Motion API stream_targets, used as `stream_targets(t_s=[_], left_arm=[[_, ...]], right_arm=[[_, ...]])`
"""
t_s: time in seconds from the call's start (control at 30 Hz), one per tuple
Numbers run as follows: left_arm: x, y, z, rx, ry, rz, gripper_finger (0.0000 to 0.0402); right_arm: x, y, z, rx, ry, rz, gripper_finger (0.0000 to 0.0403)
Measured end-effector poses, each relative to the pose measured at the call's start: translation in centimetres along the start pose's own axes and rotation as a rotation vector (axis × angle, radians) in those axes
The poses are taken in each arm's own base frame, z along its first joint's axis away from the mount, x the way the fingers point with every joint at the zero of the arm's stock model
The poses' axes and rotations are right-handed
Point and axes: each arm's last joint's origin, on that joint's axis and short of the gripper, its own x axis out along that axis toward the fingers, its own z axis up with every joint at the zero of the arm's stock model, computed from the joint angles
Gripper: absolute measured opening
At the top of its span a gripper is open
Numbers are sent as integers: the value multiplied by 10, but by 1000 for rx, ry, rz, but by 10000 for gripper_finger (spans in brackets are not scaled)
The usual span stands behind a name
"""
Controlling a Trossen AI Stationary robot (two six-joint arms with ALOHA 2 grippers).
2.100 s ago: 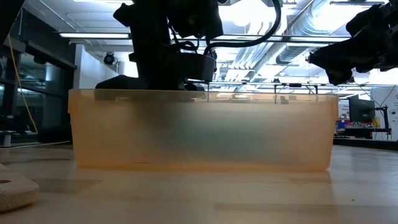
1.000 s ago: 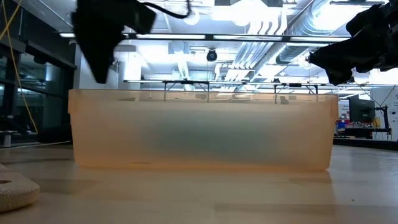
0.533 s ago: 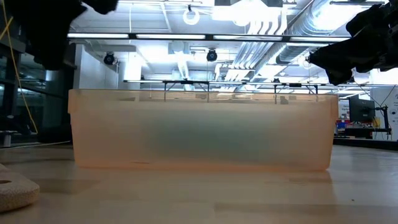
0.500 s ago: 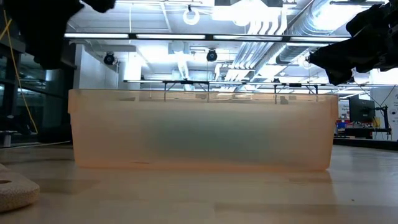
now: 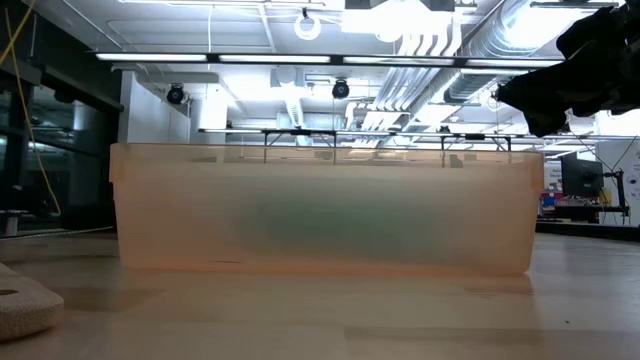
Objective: Pick & Place Kitchen Items
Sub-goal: Put the silver knife into the orange bin
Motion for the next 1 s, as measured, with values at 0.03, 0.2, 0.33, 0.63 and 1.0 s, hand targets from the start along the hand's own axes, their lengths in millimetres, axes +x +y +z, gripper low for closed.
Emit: stream_targets(t_s=[0.03, 0.2, 0.33, 0.63, 1.0], left_arm=[[3, -1, -4, 1, 6, -19, 120], [19, -6, -18, 20, 57, -67, 120], [30, -4, -24, 28, 70, -76, 133], [44, -5, -26, -9, 59, -61, 209], [72, -18, -33, -24, 80, -38, 216]], right_arm=[[0, 0, 0, 0, 0, 1, 149], [0, 0, 0, 0, 0, 1, 149], [0, 0, 0, 0, 0, 0, 149], [0, 0, 0, 0, 0, 0, 149], [0, 0, 0, 0, 0, 0, 149]])
